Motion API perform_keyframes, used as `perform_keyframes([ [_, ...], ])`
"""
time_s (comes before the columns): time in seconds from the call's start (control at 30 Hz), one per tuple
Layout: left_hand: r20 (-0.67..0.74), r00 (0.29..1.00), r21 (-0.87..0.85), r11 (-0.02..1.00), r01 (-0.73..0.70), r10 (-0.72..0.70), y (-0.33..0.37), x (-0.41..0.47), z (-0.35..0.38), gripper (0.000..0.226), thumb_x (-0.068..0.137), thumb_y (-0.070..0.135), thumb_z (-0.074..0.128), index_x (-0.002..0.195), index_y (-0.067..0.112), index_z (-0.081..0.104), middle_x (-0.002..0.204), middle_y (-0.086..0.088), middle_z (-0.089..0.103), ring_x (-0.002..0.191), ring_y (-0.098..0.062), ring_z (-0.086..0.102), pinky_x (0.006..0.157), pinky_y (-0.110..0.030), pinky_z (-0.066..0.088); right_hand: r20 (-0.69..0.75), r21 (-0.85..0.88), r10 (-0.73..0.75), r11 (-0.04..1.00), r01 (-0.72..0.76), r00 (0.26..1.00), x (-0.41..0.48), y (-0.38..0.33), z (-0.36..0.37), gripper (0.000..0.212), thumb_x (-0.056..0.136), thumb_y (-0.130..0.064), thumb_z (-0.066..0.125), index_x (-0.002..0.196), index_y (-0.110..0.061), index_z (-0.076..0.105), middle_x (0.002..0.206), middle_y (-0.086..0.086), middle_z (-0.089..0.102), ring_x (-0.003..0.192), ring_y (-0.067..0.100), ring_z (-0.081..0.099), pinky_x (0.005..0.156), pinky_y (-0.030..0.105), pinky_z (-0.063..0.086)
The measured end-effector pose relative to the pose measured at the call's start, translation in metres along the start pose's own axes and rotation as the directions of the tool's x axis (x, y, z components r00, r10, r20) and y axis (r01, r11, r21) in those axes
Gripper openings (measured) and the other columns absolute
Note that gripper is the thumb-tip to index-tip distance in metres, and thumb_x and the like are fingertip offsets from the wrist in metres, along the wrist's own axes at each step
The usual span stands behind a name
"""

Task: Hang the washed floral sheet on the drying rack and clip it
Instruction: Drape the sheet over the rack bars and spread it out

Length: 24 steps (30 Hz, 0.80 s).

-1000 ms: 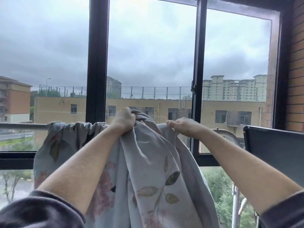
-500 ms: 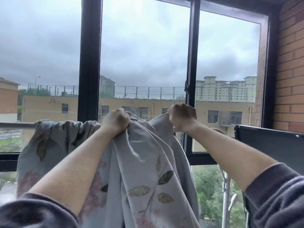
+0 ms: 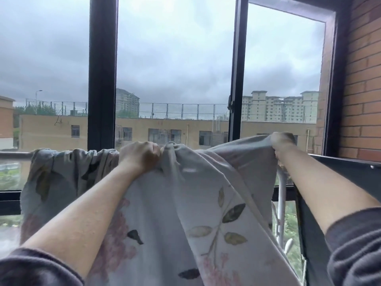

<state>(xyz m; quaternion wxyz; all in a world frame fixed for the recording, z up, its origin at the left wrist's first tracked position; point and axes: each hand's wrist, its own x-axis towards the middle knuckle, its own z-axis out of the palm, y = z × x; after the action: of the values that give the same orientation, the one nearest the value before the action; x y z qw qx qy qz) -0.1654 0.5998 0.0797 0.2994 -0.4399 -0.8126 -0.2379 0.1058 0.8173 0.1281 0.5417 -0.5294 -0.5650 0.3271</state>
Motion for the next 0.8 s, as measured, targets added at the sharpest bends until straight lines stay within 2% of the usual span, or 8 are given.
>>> perform_keyframes([
  [0.13,-0.050,0.997,0.095,0.994,-0.056,0.061,0.007,-0.002,0.010,0.048,0.097,0.040,0.024,0.103,0.021,0.067,0.113,-0.013,0.066,0.103,-0.031,0.060,0.074,-0.033,0.037,0.088,-0.456,-0.231,0.855,0.245,0.969,-0.012,0.023,0.013,0.035,0.097,-0.023,0.039,0.118,-0.002,0.059,0.124,0.021,0.057,0.112,0.034,0.055,0.082,0.032,0.044],
  [0.2,-0.101,0.992,0.119,0.991,-0.058,0.070,0.004,-0.005,0.014,0.050,0.096,0.041,0.023,0.103,0.021,0.068,0.109,-0.014,0.067,0.101,-0.031,0.062,0.075,-0.032,0.040,0.083,-0.543,-0.421,0.741,0.395,0.903,-0.024,0.034,0.016,0.034,0.097,-0.026,0.037,0.111,-0.006,0.060,0.118,0.020,0.060,0.106,0.035,0.057,0.080,0.035,0.040],
  [0.27,-0.144,0.987,0.126,0.991,-0.054,0.072,0.003,-0.007,0.018,0.051,0.096,0.041,0.023,0.099,0.020,0.069,0.104,-0.014,0.069,0.097,-0.031,0.063,0.075,-0.032,0.042,0.112,-0.600,-0.596,0.597,0.532,0.795,-0.039,0.035,0.020,0.035,0.097,-0.033,0.037,0.119,-0.010,0.054,0.122,0.016,0.056,0.110,0.033,0.053,0.089,0.040,0.038],
  [0.33,-0.159,0.984,0.128,0.990,-0.060,0.080,0.005,-0.008,0.020,0.051,0.097,0.041,0.023,0.098,0.019,0.070,0.101,-0.014,0.069,0.095,-0.031,0.064,0.074,-0.032,0.041,0.282,-0.505,-0.657,0.518,0.690,0.699,-0.062,0.026,0.029,0.039,0.097,-0.044,0.037,0.122,-0.019,0.052,0.127,0.009,0.053,0.115,0.029,0.050,0.099,0.046,0.033],
  [0.43,-0.149,0.984,0.096,0.992,-0.087,0.101,0.008,-0.009,0.018,0.049,0.098,0.041,0.023,0.102,0.019,0.067,0.103,-0.014,0.069,0.096,-0.032,0.063,0.071,-0.033,0.037,0.508,-0.320,-0.641,0.480,0.817,0.576,-0.095,0.013,0.050,0.025,0.093,-0.047,0.047,0.102,-0.030,0.062,0.113,-0.003,0.064,0.104,0.020,0.058,0.097,0.043,0.038],
  [0.57,-0.178,0.978,0.043,0.993,-0.106,0.112,-0.003,-0.012,0.015,0.042,0.099,0.039,0.024,0.108,0.022,0.061,0.102,-0.016,0.068,0.095,-0.034,0.063,0.069,-0.034,0.033,0.420,-0.247,-0.721,0.493,0.834,0.550,-0.109,0.009,0.068,0.018,0.091,-0.034,0.055,0.075,-0.026,0.054,0.088,0.001,0.070,0.086,0.025,0.061,0.085,0.039,0.043],
  [0.7,-0.187,0.975,0.056,0.992,-0.109,0.118,-0.009,-0.014,0.012,0.044,0.100,0.039,0.023,0.109,0.020,0.062,0.101,-0.017,0.068,0.094,-0.035,0.062,0.069,-0.034,0.033,0.347,-0.202,-0.755,0.519,0.831,0.556,-0.106,0.008,0.076,0.015,0.091,-0.027,0.055,0.079,-0.019,0.060,0.086,0.003,0.070,0.081,0.025,0.062,0.077,0.038,0.048],
  [0.8,-0.204,0.971,0.050,0.992,-0.115,0.123,-0.012,-0.016,0.012,0.042,0.101,0.038,0.024,0.108,0.021,0.062,0.098,-0.016,0.069,0.091,-0.034,0.063,0.070,-0.035,0.036,0.263,-0.218,-0.722,0.602,0.769,0.640,-0.079,0.007,0.056,0.015,0.092,-0.021,0.055,0.082,-0.011,0.061,0.089,0.011,0.070,0.085,0.030,0.062,0.075,0.039,0.051],
])
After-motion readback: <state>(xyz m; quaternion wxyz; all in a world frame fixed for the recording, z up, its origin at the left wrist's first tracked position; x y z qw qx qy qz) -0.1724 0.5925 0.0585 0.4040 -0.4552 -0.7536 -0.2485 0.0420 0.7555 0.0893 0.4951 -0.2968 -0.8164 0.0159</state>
